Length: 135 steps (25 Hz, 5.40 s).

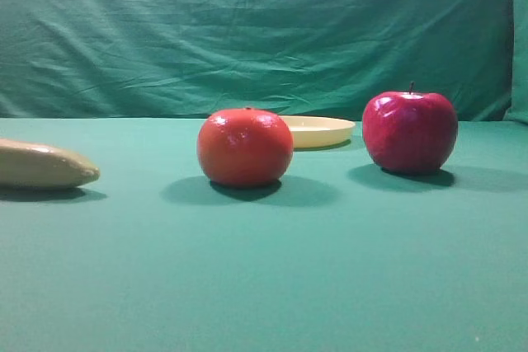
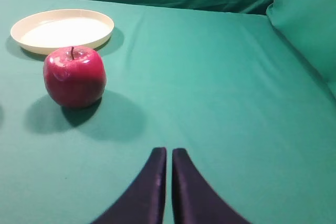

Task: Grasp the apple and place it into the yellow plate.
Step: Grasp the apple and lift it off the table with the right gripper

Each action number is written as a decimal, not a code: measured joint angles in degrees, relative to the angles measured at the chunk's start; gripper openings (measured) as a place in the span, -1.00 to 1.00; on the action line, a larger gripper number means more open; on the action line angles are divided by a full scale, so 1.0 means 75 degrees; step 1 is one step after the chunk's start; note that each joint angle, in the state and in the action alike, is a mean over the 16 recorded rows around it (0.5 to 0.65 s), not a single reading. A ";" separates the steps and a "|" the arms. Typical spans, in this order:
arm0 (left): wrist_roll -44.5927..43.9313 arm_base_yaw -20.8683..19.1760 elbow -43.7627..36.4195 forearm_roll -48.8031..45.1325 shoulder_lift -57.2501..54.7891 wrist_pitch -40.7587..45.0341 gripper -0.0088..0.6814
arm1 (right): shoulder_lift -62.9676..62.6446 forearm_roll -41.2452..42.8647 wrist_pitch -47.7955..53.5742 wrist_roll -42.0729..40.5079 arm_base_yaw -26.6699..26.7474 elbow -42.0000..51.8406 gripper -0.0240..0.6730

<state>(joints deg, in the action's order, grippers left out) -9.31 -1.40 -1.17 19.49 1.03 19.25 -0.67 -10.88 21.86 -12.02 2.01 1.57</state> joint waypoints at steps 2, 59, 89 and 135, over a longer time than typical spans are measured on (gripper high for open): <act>0.0000 0.0000 0.0000 0.0000 0.0000 0.0000 -0.52 | 0.0000 0.0000 0.0000 0.0000 0.0000 0.0000 -0.93; 0.0000 0.0000 0.0000 0.0000 0.0000 0.0000 -0.52 | 0.3430 -0.1318 -0.1630 -0.1416 0.0000 -0.1955 -0.93; 0.0000 0.0000 0.0000 0.0000 0.0000 0.0000 -0.52 | 0.9645 -0.3695 -0.0264 -0.4311 0.1410 -0.5881 -0.78; 0.0000 0.0000 0.0000 0.0000 0.0000 0.0000 -0.52 | 1.3830 -0.4084 -0.0431 -0.4955 0.2046 -0.8941 0.53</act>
<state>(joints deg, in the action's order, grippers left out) -9.31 -1.40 -1.17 19.49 1.03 19.25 103.06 -41.51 18.62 -49.18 17.36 -65.49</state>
